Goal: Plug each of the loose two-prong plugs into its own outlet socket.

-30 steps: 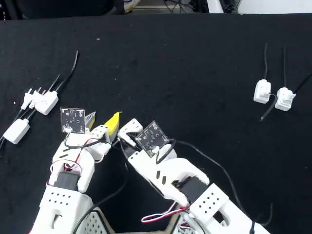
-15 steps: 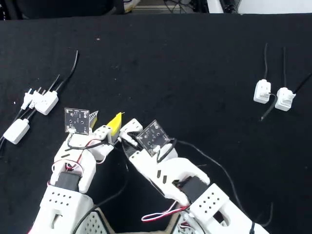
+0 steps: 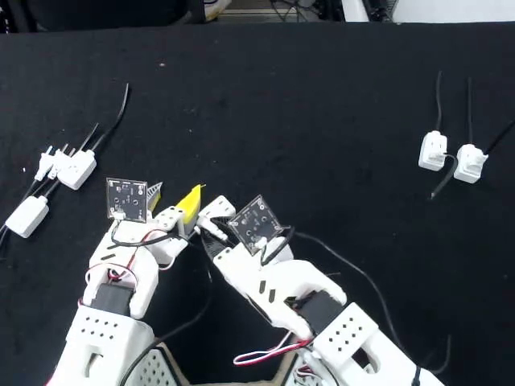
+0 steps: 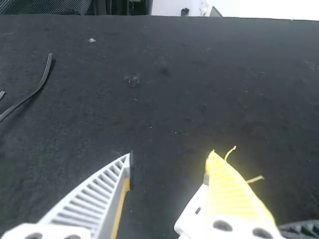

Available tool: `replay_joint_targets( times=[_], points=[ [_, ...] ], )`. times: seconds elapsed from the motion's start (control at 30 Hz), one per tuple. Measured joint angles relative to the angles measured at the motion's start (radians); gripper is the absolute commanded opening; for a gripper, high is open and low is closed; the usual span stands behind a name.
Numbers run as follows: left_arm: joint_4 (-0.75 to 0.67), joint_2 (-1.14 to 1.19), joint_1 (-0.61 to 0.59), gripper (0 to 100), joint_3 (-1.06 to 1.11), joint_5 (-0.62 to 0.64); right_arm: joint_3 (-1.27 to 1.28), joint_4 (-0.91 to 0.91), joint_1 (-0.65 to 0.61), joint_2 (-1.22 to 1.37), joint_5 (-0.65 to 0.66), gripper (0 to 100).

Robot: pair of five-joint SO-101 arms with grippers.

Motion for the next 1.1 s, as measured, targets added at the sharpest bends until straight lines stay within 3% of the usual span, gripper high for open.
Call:
replay_joint_targets(
  times=[0.87,1.1],
  points=[
    [0.000,0.000,0.002,24,0.000,0.000,0.000,0.028,0.002,0.000,-0.035,1.1],
    [0.008,0.002,-0.068,25,0.002,0.052,-0.043,0.141,0.101,0.000,-0.038,1.1]
  ],
)
